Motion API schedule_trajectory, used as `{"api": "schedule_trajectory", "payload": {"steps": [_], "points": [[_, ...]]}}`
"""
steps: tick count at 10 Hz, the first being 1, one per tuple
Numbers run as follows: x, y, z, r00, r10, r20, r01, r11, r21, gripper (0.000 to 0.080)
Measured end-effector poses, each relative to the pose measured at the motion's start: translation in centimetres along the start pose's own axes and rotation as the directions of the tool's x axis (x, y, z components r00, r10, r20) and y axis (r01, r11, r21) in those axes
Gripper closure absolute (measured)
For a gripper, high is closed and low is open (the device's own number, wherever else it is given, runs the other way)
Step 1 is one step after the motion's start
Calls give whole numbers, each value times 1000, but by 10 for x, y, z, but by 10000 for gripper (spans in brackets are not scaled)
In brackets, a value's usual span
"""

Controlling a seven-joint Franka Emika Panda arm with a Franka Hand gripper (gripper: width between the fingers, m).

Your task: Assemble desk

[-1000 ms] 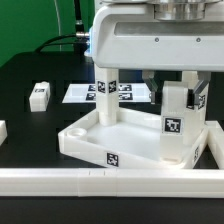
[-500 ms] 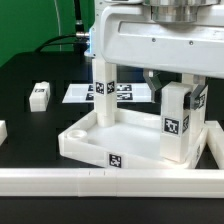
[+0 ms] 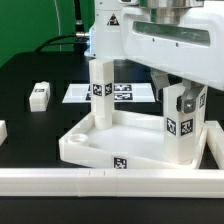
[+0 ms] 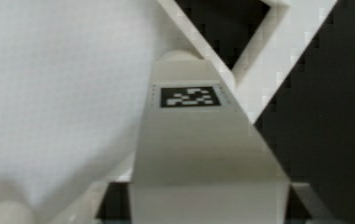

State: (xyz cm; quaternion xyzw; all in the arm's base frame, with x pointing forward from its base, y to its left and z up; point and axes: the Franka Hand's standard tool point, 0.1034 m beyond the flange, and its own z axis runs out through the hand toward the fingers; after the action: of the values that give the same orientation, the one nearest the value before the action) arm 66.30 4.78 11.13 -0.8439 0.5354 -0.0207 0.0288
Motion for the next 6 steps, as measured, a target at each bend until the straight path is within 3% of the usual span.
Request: {"api": "schedule_trajectory", "payload": {"steps": [2,6], "points": [[-2,0,1,972,237,9,-237,972,-8,507],[-9,-1,1,881,473,12,-473,881,-31,507]]}}
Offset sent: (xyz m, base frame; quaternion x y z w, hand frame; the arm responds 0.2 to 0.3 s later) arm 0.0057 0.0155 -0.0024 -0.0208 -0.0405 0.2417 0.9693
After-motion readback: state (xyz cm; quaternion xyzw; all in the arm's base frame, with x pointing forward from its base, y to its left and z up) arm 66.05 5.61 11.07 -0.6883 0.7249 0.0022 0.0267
